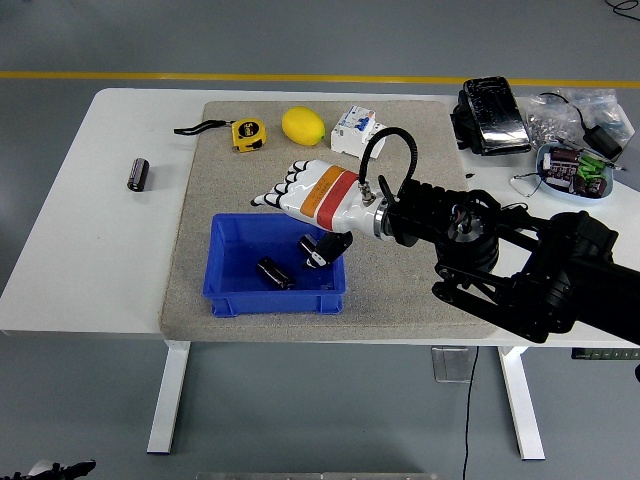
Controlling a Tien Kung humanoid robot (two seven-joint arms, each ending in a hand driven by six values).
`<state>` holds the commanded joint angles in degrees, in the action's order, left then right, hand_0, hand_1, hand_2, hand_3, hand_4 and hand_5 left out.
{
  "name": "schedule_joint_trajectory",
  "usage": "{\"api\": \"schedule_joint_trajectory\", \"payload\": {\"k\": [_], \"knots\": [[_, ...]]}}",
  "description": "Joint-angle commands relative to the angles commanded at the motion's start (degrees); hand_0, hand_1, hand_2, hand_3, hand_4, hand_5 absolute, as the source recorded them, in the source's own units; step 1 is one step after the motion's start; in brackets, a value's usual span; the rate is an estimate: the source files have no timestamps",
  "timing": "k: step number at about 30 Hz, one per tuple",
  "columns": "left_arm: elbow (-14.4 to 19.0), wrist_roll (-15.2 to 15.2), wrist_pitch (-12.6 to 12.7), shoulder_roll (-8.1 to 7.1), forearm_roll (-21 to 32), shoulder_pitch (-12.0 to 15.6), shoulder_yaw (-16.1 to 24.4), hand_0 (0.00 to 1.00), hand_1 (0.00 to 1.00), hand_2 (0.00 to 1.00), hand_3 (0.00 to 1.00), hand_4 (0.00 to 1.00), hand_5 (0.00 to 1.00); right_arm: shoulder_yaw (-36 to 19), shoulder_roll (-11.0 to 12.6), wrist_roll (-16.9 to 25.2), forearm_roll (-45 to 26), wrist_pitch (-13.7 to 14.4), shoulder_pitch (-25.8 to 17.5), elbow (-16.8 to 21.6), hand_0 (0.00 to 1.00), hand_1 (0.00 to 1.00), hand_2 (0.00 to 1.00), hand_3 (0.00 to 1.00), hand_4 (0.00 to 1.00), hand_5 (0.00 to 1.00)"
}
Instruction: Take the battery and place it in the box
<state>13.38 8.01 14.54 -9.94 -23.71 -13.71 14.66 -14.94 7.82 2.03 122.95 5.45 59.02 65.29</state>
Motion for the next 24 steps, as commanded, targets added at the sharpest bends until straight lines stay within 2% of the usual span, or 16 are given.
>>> {"api": "schedule_joint_trajectory", "payload": {"k": [11,12,13,17,18,22,23,24], "knots": [[-0.1,0.1,0.0,0.04,0.0,0.4,0.1,0.715,0.68,0.733,0.599,0.613,0.484,-4.2,1.9,-0.5,0.2,0.2,-0.6,1.4,0.841,0.796,0.888,0.962,0.998,0.384],[-0.1,0.1,0.0,0.02,-0.1,0.5,0.1,0.715,0.68,0.732,0.599,0.613,0.484,-5.3,2.1,-1.0,-0.7,0.2,-1.1,1.5,0.849,0.784,0.846,0.899,0.998,0.418],[-0.1,0.1,0.0,0.01,-0.2,0.5,0.2,0.715,0.68,0.732,0.599,0.613,0.484,-6.2,2.1,-1.3,-2.2,0.7,-1.7,1.5,0.849,0.784,0.846,0.899,0.998,0.418],[0.0,0.0,0.0,0.13,0.1,0.6,-0.2,0.715,0.68,0.732,0.599,0.613,0.484,-8.3,2.4,-0.8,-11.2,6.5,-4.7,1.3,0.849,0.784,0.846,0.899,0.998,0.418],[0.0,0.0,0.0,0.11,0.1,0.6,-0.3,0.715,0.679,0.73,0.598,0.613,0.484,-8.6,2.5,-0.2,-13.5,8.2,-5.5,1.3,0.872,0.8,0.848,0.894,0.998,0.65],[-0.1,0.1,0.3,0.2,-0.7,0.4,0.1,0.715,0.679,0.73,0.598,0.613,0.484,-12.1,2.5,6.0,-23.5,16.5,-10.8,0.4,0.872,0.8,0.848,0.894,0.998,0.65],[-0.1,0.1,0.4,0.28,-1.1,0.5,0.3,0.715,0.679,0.73,0.598,0.613,0.484,-13.2,2.6,7.9,-25.8,17.6,-12.1,0.3,0.872,0.8,0.848,0.894,0.998,0.65],[-0.1,0.2,0.5,0.37,-1.6,0.5,0.6,0.715,0.678,0.726,0.598,0.614,0.485,-14.4,2.9,9.8,-28.0,18.4,-13.6,0.4,0.887,0.813,0.843,0.861,0.998,0.816]]}}
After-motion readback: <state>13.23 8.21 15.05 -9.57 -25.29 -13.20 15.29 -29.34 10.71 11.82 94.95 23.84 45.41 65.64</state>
